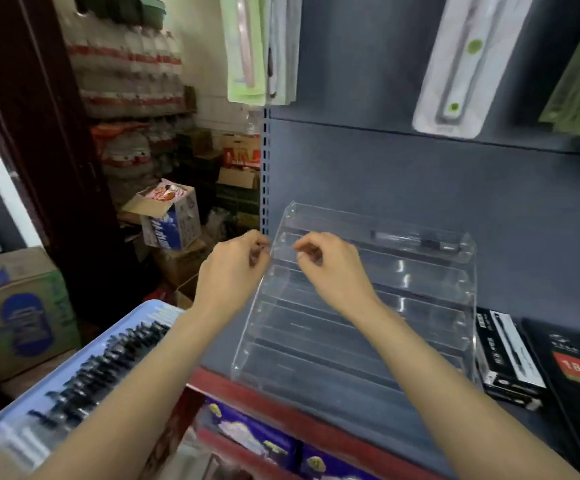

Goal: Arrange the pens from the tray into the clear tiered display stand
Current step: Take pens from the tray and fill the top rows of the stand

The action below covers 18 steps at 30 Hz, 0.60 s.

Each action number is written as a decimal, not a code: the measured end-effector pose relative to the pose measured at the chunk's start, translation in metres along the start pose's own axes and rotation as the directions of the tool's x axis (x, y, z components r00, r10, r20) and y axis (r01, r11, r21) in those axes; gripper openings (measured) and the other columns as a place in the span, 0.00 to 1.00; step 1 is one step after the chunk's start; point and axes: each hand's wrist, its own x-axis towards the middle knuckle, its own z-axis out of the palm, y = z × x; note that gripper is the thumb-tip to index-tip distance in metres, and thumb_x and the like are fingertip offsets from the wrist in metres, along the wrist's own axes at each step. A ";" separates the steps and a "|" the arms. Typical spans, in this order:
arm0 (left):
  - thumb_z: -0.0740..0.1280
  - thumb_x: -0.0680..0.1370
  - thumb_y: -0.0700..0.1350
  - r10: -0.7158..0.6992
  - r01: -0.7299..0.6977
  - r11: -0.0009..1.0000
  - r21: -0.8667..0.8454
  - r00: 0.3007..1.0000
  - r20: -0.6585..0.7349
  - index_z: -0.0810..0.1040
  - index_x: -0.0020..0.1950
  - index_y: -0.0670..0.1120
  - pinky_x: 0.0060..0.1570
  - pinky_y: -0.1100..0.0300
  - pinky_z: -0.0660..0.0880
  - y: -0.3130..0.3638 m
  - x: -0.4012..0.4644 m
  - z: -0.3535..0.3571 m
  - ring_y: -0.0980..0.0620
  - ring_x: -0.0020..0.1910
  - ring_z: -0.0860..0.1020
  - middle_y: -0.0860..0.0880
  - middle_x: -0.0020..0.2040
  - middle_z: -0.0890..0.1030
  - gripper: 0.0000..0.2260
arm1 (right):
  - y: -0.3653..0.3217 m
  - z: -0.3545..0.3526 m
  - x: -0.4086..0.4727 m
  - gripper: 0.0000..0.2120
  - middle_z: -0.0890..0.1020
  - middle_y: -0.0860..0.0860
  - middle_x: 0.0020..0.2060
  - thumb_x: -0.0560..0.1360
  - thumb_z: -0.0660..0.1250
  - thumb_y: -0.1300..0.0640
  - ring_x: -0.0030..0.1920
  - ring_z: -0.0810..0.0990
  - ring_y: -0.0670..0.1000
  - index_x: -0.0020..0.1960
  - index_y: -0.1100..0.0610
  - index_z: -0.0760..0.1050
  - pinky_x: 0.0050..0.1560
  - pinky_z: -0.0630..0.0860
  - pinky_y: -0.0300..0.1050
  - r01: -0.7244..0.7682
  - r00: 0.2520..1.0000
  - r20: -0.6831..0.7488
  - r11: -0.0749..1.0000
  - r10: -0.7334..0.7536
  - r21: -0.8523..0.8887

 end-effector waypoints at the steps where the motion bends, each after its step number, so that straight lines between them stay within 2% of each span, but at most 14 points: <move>1: 0.64 0.77 0.47 -0.030 0.030 0.999 0.028 1.000 0.002 0.78 0.52 0.51 0.39 0.57 0.74 -0.023 -0.005 -0.011 0.52 0.40 0.78 0.52 0.41 0.81 0.07 | -0.013 0.021 0.002 0.09 0.81 0.51 0.46 0.76 0.63 0.60 0.44 0.76 0.48 0.53 0.55 0.79 0.45 0.69 0.37 0.007 0.998 0.059 1.000 -0.007 -0.008; 3: 0.63 0.77 0.48 -0.100 0.095 0.991 0.098 0.994 0.043 0.78 0.53 0.51 0.42 0.53 0.77 -0.074 -0.014 -0.033 0.49 0.44 0.79 0.52 0.42 0.82 0.07 | -0.040 0.063 0.008 0.09 0.81 0.51 0.46 0.76 0.62 0.59 0.45 0.77 0.48 0.54 0.55 0.79 0.45 0.71 0.39 0.008 0.986 0.165 1.000 -0.007 -0.003; 8: 0.62 0.78 0.48 -0.237 0.172 0.960 0.222 0.921 0.309 0.79 0.53 0.50 0.41 0.56 0.73 -0.201 -0.030 -0.078 0.46 0.48 0.79 0.49 0.48 0.82 0.08 | -0.096 0.169 0.019 0.09 0.81 0.50 0.44 0.78 0.61 0.57 0.45 0.77 0.49 0.53 0.56 0.79 0.45 0.75 0.45 -0.042 0.938 0.344 0.999 0.034 0.017; 11: 0.61 0.78 0.49 -0.326 0.248 0.938 0.240 0.867 0.377 0.79 0.52 0.49 0.47 0.50 0.76 -0.262 -0.038 -0.092 0.40 0.50 0.78 0.45 0.49 0.82 0.09 | -0.116 0.232 0.025 0.10 0.81 0.54 0.47 0.78 0.60 0.57 0.46 0.77 0.53 0.53 0.59 0.78 0.46 0.76 0.49 -0.094 0.897 0.432 0.996 0.090 -0.013; 13: 0.60 0.77 0.49 -0.370 0.280 0.923 0.264 0.831 0.416 0.79 0.51 0.47 0.49 0.47 0.76 -0.295 -0.044 -0.094 0.39 0.50 0.77 0.43 0.50 0.81 0.11 | -0.120 0.273 0.026 0.11 0.81 0.60 0.48 0.78 0.60 0.58 0.48 0.78 0.59 0.52 0.63 0.77 0.50 0.77 0.56 -0.141 0.867 0.476 0.989 0.148 -0.050; 15: 0.60 0.77 0.49 -0.395 0.296 0.914 0.277 0.802 0.447 0.79 0.51 0.44 0.49 0.46 0.76 -0.324 -0.052 -0.090 0.38 0.49 0.78 0.42 0.49 0.81 0.12 | -0.116 0.309 0.023 0.13 0.79 0.67 0.48 0.77 0.59 0.60 0.46 0.78 0.65 0.51 0.68 0.76 0.51 0.76 0.61 -0.195 0.832 0.515 0.978 0.206 -0.076; 17: 0.60 0.78 0.47 -0.402 0.300 0.913 0.277 0.779 0.481 0.79 0.51 0.42 0.47 0.47 0.77 -0.347 -0.058 -0.083 0.38 0.47 0.78 0.41 0.47 0.81 0.12 | -0.103 0.338 0.020 0.12 0.79 0.68 0.46 0.77 0.58 0.61 0.41 0.77 0.65 0.49 0.68 0.76 0.50 0.77 0.61 -0.246 0.789 0.555 0.963 0.265 -0.110; 18: 0.60 0.78 0.46 -0.399 0.298 0.915 0.273 0.770 0.498 0.79 0.49 0.41 0.45 0.48 0.77 -0.357 -0.059 -0.079 0.39 0.45 0.78 0.41 0.47 0.82 0.11 | -0.096 0.348 0.018 0.12 0.80 0.67 0.46 0.77 0.58 0.61 0.43 0.78 0.64 0.50 0.67 0.77 0.51 0.77 0.60 -0.268 0.767 0.570 0.955 0.294 -0.132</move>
